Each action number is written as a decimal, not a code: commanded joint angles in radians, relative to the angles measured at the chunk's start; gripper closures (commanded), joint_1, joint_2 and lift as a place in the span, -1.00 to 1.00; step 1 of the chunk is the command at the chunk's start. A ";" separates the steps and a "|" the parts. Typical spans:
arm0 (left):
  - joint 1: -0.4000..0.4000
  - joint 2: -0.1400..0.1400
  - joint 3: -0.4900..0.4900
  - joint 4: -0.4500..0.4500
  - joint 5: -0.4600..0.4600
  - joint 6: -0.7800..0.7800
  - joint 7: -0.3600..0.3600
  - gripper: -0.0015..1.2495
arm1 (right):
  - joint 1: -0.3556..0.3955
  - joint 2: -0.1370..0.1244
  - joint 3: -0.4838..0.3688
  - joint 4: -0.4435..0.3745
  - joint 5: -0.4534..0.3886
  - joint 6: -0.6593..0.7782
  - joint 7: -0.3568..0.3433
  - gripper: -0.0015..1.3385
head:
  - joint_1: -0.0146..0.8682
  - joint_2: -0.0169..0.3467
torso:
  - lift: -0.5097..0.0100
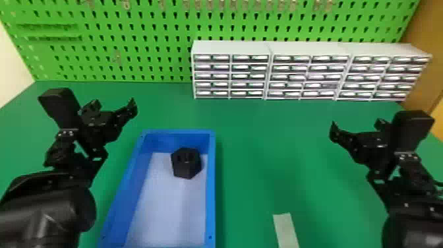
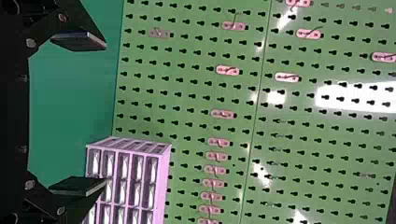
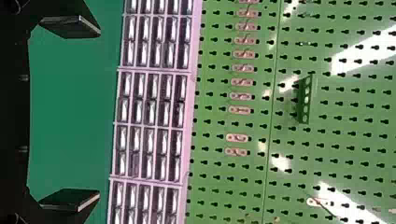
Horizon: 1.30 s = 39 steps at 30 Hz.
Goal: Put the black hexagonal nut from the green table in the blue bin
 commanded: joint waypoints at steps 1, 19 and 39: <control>0.000 -0.003 0.000 0.000 0.000 0.000 0.000 -0.61 | -0.001 -0.001 0.003 0.001 0.000 0.000 -0.001 -0.86 | 0.59 -0.63 | 0.59; 0.002 -0.003 -0.001 0.000 0.000 0.000 0.000 -0.61 | -0.006 -0.004 0.007 0.001 -0.003 -0.002 -0.001 -0.86 | 0.59 -0.63 | 0.59; 0.002 -0.003 -0.003 0.000 0.000 0.000 0.000 -0.61 | -0.006 -0.007 0.010 0.004 -0.005 0.000 -0.001 -0.86 | 0.59 -0.63 | 0.59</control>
